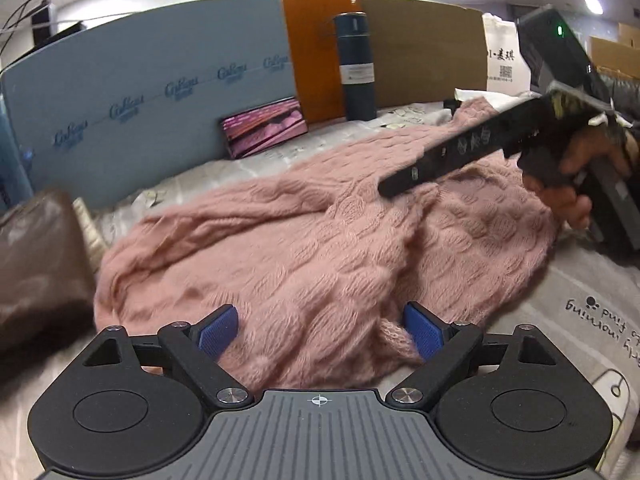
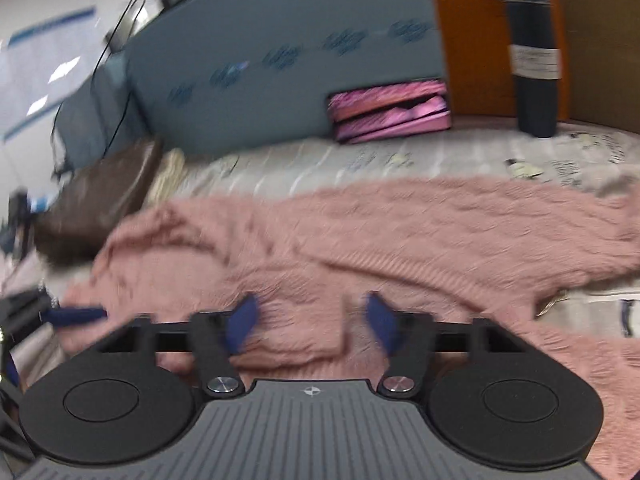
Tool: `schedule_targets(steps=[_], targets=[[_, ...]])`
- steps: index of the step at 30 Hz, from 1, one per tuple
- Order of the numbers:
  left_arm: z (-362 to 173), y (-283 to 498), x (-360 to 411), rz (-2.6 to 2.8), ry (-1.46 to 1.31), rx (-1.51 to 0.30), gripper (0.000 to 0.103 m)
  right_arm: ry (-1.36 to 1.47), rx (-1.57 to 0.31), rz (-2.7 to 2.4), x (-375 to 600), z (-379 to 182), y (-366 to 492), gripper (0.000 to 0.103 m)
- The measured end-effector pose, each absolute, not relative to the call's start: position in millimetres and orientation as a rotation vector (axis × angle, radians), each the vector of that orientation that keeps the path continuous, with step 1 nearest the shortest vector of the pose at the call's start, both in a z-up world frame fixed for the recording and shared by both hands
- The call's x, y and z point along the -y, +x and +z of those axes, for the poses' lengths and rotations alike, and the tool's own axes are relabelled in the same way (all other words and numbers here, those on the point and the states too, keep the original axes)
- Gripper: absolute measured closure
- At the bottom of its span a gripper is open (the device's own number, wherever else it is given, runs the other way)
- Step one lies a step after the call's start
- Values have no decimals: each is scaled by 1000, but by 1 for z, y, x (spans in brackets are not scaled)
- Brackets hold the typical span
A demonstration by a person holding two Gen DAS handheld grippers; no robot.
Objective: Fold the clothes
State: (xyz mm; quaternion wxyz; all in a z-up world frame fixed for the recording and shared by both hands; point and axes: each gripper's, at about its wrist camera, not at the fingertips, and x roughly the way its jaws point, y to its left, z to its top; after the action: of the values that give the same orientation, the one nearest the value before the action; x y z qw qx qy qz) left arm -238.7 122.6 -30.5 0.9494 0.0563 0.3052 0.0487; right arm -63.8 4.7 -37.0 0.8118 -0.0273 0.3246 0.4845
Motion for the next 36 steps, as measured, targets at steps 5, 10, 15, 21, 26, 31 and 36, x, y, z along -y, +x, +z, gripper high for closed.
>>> schedule_targets(steps=[5, 10, 15, 21, 26, 31, 36], targets=[[-22, -245, -123, 33, 92, -548, 11, -34, -633, 1040, 12, -21, -76, 85], [-1, -248, -131, 10, 30, -402, 11, -6, -584, 1051, 34, 4, -91, 85], [-12, -229, -137, 152, 149, -513, 11, -115, -612, 1034, 30, -8, -107, 43], [-27, -228, -140, 158, 202, -619, 11, -227, -596, 911, 25, -28, -97, 25], [-22, -230, -146, 141, 182, -589, 11, -303, -590, 914, 19, -38, -91, 24], [2, -221, -164, 238, 196, -485, 11, -152, -539, 999, 14, -13, -77, 27], [22, -192, -197, 309, 115, -403, 11, -43, -660, 1077, -27, -15, -48, 51]])
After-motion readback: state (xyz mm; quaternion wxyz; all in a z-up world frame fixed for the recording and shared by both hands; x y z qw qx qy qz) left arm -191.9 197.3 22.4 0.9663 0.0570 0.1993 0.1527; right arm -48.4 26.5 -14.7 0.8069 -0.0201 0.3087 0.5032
